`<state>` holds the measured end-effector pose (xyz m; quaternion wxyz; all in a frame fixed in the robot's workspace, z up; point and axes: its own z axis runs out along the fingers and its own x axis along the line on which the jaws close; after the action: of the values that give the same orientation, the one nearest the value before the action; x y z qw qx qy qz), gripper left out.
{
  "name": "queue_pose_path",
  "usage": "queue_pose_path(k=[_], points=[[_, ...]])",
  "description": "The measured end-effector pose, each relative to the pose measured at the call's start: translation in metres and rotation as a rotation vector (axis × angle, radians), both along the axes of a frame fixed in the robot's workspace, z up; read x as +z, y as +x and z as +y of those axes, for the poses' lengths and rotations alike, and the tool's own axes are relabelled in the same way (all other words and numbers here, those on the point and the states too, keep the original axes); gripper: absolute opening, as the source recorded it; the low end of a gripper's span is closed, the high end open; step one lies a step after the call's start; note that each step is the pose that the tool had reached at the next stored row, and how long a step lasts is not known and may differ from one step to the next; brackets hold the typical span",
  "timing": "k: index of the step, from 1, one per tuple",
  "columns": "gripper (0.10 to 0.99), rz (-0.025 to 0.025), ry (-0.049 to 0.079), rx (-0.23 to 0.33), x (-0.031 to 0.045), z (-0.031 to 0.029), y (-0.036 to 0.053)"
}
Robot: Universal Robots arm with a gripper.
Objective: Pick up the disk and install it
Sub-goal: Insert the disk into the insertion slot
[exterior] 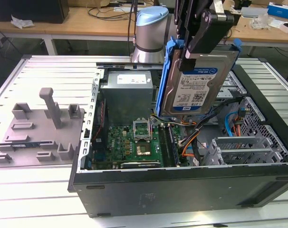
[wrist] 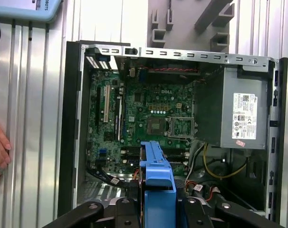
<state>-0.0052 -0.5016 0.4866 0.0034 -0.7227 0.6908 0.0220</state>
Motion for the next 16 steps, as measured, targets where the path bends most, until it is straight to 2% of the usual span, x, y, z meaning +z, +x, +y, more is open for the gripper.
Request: queue_pose_path(k=[5, 11, 16], points=[[0.369, -0.0005, 0.000, -0.045, -0.0057, -0.0006, 0.0003], [0.369, -0.0102, 0.000, -0.066, -0.0088, -0.0008, 0.0006], [0.369, -0.0103, 0.000, -0.066, -0.0090, -0.0007, 0.0006]])
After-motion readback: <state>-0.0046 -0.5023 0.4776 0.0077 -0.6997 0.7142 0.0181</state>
